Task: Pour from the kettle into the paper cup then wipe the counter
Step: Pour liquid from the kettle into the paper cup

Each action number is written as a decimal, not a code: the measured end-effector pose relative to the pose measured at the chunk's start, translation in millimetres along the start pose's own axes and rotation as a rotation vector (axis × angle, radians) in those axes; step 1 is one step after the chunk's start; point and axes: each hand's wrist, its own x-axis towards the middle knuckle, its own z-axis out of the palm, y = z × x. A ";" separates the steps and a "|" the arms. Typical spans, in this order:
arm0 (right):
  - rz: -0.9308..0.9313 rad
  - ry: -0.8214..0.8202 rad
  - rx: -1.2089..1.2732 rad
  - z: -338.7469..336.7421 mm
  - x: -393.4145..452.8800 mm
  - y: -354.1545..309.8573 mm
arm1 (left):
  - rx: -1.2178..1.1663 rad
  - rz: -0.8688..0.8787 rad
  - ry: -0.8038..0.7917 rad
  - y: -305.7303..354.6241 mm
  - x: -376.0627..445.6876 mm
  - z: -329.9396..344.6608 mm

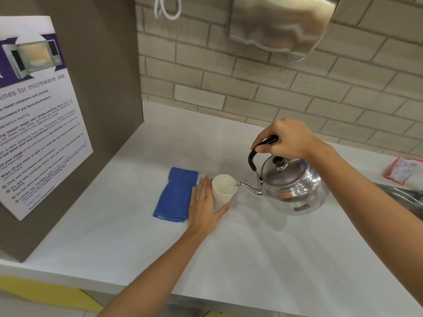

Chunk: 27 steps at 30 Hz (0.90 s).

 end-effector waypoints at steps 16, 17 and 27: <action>-0.005 0.005 -0.010 -1.2 -0.3 -0.9 | 0.052 -0.003 -0.008 0.1 0.9 0.1; -0.006 0.005 -0.010 -1.1 -0.3 -1.0 | 0.055 -0.004 -0.009 -0.2 0.4 0.1; -0.009 0.001 -0.009 -0.8 1.4 -1.9 | 0.056 0.001 -0.010 0.6 -1.1 -0.6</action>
